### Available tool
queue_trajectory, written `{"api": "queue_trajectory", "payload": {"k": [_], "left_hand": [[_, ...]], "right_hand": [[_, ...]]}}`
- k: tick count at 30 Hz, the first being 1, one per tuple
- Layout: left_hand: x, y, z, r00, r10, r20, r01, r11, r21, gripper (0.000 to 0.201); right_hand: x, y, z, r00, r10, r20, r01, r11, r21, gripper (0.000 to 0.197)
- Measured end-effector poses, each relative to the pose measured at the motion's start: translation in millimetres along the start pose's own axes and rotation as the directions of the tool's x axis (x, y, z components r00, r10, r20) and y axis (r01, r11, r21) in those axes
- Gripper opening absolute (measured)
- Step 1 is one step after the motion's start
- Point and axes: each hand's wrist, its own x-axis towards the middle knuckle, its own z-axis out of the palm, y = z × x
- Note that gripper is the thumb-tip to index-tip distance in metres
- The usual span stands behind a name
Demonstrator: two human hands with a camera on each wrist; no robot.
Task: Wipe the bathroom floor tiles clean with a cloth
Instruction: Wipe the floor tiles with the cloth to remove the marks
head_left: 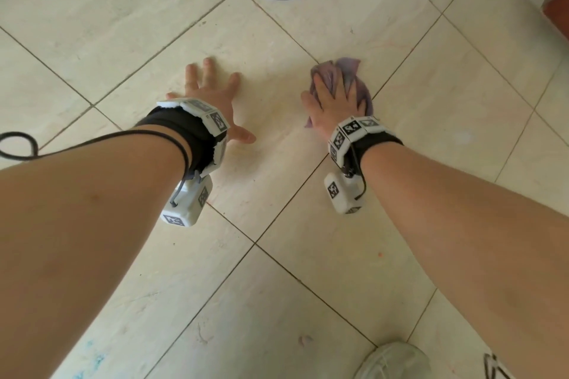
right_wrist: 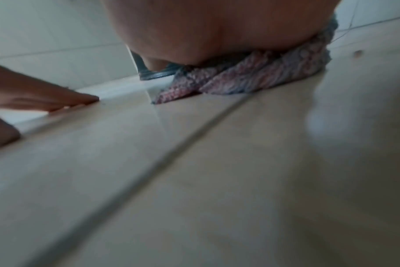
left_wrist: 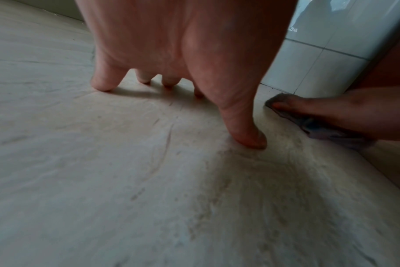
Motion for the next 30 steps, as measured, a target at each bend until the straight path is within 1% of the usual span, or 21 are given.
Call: {"api": "queue_trajectory", "payload": {"k": [1, 2, 4, 5, 7, 9, 11, 14, 19, 21, 23, 26, 28, 30], "left_hand": [[0, -1, 0, 1.0, -0.003, -0.005, 0.003, 1.0, 0.006, 0.124], [0, -1, 1, 1.0, -0.007, -0.009, 0.007, 1.0, 0.014, 0.124], [-1, -1, 1, 1.0, -0.007, -0.017, 0.007, 1.0, 0.026, 0.124], [-1, -1, 2, 1.0, -0.004, -0.021, 0.005, 1.0, 0.026, 0.124], [-1, 0, 1, 0.999, 0.002, -0.033, -0.001, 1.0, 0.019, 0.123], [-3, 0, 1, 0.999, 0.0, -0.035, 0.0, 1.0, 0.012, 0.122], [-4, 2, 0, 0.999, -0.001, -0.036, 0.002, 1.0, 0.012, 0.12], [-5, 3, 0, 0.999, 0.009, -0.05, -0.008, 1.0, 0.008, 0.118], [-6, 3, -1, 0.998, 0.01, -0.063, -0.009, 1.0, 0.017, 0.117], [-6, 3, 0, 0.998, 0.012, -0.056, -0.01, 1.0, 0.02, 0.116], [-8, 5, 4, 0.999, 0.027, -0.044, -0.026, 0.999, 0.03, 0.113], [-6, 12, 11, 0.998, 0.045, -0.046, -0.043, 0.998, 0.035, 0.109], [-4, 22, 13, 0.996, 0.068, -0.062, -0.066, 0.997, 0.039, 0.108], [-2, 32, 14, 0.994, 0.09, -0.064, -0.088, 0.995, 0.041, 0.11]], "right_hand": [[4, -11, -2, 1.0, 0.014, -0.003, -0.014, 0.999, 0.051, 0.063], [2, -19, -1, 1.0, -0.009, 0.001, 0.009, 0.998, 0.067, 0.065], [-22, -30, 9, 0.992, -0.129, 0.011, 0.129, 0.992, 0.019, 0.064], [-41, -30, 18, 0.982, -0.19, 0.001, 0.19, 0.982, -0.001, 0.062], [-79, -23, 39, 0.965, -0.262, -0.006, 0.262, 0.965, -0.034, 0.059], [-101, -6, 51, 0.96, -0.277, 0.045, 0.28, 0.958, -0.066, 0.06], [-102, 11, 51, 0.967, -0.248, 0.05, 0.252, 0.964, -0.085, 0.061], [-92, 23, 43, 0.99, -0.139, 0.012, 0.139, 0.99, -0.03, 0.059], [-85, 4, 44, 1.0, -0.021, 0.006, 0.02, 0.997, 0.073, 0.059], [-86, 0, 45, 1.0, 0.0, -0.009, 0.001, 0.996, 0.088, 0.06], [-94, 5, 49, 1.0, -0.019, -0.007, 0.019, 0.998, 0.062, 0.06], [-113, 34, 61, 0.999, -0.033, 0.016, 0.033, 0.999, 0.015, 0.06], [-122, 60, 66, 1.0, 0.029, 0.0, -0.029, 0.999, 0.02, 0.063], [-122, 81, 66, 0.992, 0.128, -0.023, -0.126, 0.99, 0.057, 0.062]]}}
